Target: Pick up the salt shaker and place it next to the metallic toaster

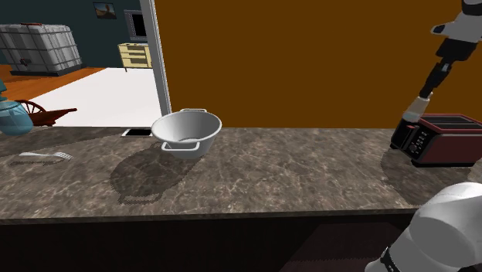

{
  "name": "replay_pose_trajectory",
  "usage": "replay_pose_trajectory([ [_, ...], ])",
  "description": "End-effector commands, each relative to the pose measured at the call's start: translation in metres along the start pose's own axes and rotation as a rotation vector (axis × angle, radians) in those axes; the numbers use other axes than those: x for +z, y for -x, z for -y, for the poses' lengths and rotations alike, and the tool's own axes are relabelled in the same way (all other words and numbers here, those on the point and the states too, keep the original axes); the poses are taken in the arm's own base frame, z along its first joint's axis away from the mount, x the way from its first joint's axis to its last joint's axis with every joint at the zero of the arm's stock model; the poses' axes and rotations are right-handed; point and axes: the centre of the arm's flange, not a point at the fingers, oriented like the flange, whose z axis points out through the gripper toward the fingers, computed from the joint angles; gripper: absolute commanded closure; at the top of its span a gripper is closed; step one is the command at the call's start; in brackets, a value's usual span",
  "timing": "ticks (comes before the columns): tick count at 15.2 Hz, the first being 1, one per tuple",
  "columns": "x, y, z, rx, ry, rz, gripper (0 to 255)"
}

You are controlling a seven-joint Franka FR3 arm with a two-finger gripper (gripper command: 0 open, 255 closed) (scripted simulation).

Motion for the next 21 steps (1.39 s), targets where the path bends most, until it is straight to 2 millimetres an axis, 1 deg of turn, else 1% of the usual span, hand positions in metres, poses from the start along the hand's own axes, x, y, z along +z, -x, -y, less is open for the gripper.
replay_pose_trajectory([
  [1,-0.001,0.023,-0.006,-0.001,0.000,0.000,255],
  [13,-0.017,0.176,-0.045,-0.001,0.000,0.000,255],
  [14,-0.018,0.191,-0.049,-0.001,0.000,0.000,255],
  [21,0.018,0.195,-0.049,-0.001,0.000,0.000,255],
])
